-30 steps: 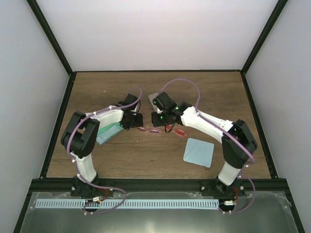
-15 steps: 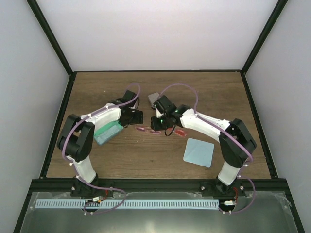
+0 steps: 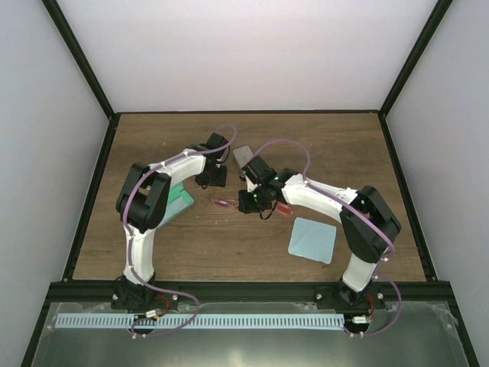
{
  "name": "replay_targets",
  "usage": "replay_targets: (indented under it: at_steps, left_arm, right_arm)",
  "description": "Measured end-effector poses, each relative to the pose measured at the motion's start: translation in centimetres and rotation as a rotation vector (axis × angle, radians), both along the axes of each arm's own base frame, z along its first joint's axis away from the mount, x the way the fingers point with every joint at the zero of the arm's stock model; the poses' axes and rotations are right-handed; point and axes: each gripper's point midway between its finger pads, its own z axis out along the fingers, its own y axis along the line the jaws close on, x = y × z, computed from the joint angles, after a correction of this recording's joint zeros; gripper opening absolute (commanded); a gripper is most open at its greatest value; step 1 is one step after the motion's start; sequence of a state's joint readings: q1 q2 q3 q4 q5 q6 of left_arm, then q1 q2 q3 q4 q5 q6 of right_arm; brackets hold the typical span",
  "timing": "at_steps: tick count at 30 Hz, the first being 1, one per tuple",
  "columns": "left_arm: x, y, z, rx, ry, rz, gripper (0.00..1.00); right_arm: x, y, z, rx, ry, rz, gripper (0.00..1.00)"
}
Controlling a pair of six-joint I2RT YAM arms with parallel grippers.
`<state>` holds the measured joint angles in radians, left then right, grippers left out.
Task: Organize the sunglasses
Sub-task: Place the sunglasses at the center of the board, then fold the sunglasses at the center of the board.
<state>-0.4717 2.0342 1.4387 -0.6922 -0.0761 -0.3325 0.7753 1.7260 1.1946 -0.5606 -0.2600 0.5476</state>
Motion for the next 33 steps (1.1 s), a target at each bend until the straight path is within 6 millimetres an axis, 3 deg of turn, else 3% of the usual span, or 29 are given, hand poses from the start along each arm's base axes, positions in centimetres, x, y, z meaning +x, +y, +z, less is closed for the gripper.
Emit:
replay_targets:
  at_steps: [2, 9, 14, 17, 24, 33]
  left_arm:
    - [0.9, -0.2, -0.3, 0.017, -0.003, -0.017, 0.35]
    - [1.5, -0.4, 0.3, 0.015, -0.011, -0.039, 0.15]
    - [0.8, -0.6, 0.0, -0.009, 0.013, -0.059, 0.13]
    - [-0.7, -0.4, -0.4, -0.02, 0.045, -0.077, 0.13]
    - [-3.7, -0.6, 0.1, -0.084, 0.083, -0.132, 0.13]
    - [-5.2, -3.1, 0.9, -0.131, 0.077, -0.228, 0.1]
  right_arm:
    - [-0.1, 0.1, -0.2, 0.003, 0.013, -0.002, 0.13]
    - [-0.5, 0.1, -2.1, -0.026, 0.066, 0.002, 0.14]
    - [-0.7, -0.6, -4.9, -0.087, 0.117, -0.008, 0.15]
    - [0.0, -0.6, -5.6, -0.099, 0.123, -0.022, 0.15]
    - [2.8, 1.0, -4.8, -0.075, 0.073, -0.038, 0.15]
    - [4.3, 1.6, -5.4, -0.088, 0.048, -0.014, 0.15]
